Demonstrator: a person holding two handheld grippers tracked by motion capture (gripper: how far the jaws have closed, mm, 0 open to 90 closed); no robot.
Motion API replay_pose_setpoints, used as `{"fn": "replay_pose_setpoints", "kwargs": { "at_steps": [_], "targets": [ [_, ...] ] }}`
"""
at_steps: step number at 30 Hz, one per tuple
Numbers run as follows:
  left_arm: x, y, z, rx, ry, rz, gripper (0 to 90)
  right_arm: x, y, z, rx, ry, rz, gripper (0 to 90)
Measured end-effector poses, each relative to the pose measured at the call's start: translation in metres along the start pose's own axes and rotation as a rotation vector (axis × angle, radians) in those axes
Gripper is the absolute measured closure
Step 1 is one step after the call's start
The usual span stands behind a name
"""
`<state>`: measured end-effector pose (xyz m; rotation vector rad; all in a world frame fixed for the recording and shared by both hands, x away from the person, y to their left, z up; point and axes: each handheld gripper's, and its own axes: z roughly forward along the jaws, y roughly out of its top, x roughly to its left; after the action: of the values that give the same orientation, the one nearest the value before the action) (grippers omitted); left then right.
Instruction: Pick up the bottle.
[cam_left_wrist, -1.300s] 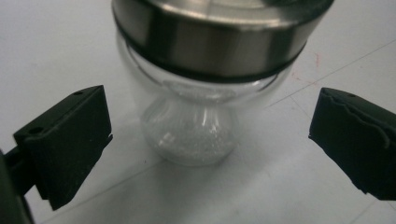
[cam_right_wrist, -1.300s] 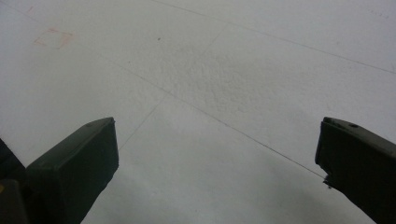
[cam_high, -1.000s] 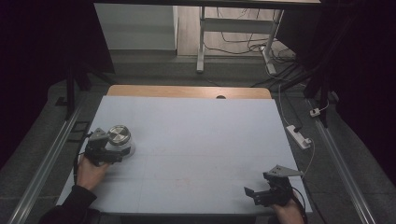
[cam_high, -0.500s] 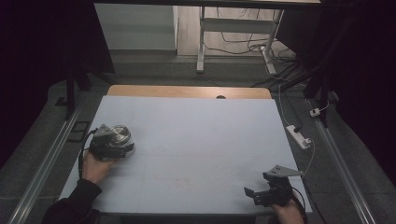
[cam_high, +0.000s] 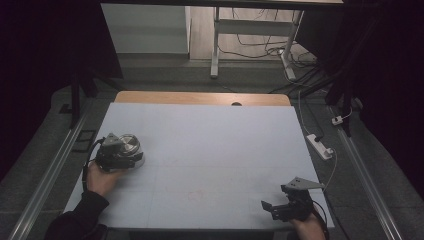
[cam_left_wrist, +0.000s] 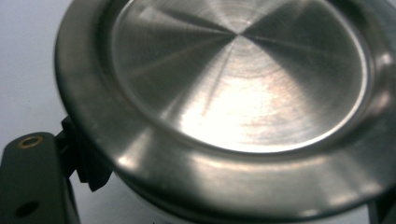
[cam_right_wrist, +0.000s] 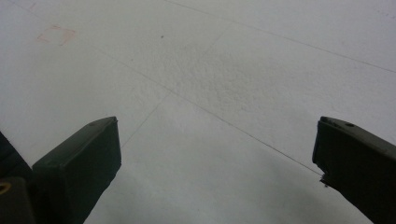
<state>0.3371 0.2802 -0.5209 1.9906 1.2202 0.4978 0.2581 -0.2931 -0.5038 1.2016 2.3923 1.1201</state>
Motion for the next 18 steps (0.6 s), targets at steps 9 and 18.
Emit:
{"fn": "replay_pose_setpoints", "kwargs": {
  "at_steps": [9, 18],
  "targets": [
    [-0.01, 0.009, -0.005, -0.016, -0.035, 0.038, 14.9, 0.0, 0.0, 0.0, -0.001, 0.0, 0.002, 1.1],
    [-0.033, 0.028, -0.003, -0.03, -0.111, 0.104, 14.9, 0.0, 0.0, 0.0, -0.002, -0.001, 0.002, 1.1]
  ]
}}
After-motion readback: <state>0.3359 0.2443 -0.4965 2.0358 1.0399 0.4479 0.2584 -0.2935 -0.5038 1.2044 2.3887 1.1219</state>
